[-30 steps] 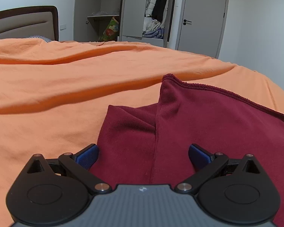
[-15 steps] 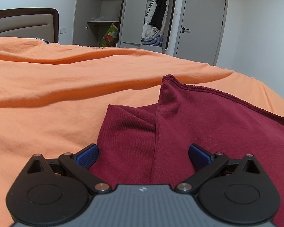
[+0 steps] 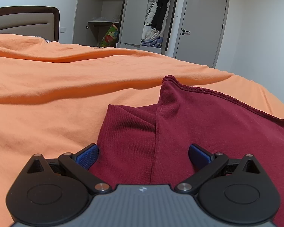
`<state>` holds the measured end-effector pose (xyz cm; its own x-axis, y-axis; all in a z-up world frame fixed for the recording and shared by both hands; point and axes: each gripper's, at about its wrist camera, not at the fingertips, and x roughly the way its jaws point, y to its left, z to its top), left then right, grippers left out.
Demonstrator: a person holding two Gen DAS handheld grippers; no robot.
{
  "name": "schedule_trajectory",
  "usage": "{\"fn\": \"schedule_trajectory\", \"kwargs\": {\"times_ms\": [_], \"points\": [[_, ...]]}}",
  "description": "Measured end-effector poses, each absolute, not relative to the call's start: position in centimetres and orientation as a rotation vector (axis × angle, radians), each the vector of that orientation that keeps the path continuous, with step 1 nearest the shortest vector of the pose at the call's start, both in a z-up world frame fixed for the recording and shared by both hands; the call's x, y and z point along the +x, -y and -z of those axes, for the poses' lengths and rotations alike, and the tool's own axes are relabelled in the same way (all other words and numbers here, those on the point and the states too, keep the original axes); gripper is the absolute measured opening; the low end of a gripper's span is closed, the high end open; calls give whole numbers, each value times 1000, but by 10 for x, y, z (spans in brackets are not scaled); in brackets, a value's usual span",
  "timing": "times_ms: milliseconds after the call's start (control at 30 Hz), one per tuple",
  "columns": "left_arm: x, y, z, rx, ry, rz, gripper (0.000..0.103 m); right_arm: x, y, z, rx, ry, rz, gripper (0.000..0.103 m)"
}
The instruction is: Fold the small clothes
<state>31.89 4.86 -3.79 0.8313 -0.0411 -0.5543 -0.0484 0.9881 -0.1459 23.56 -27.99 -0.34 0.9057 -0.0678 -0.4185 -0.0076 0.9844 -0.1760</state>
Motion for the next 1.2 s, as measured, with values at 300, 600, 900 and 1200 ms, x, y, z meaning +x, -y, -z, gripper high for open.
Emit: {"fn": "schedule_trajectory", "kwargs": {"times_ms": [300, 600, 900, 1200], "points": [[319, -48, 38, -158, -587, -4, 103, 312, 231, 12, -186, -535, 7, 102], [320, -48, 38, -156, -586, -5, 103, 341, 224, 40, -232, -639, 46, 102], [322, -48, 39, -144, -582, -8, 103, 336, 233, 53, -134, -648, 34, 102], [322, -48, 39, -143, -580, -8, 103, 337, 237, 48, -122, -682, 45, 102]]}}
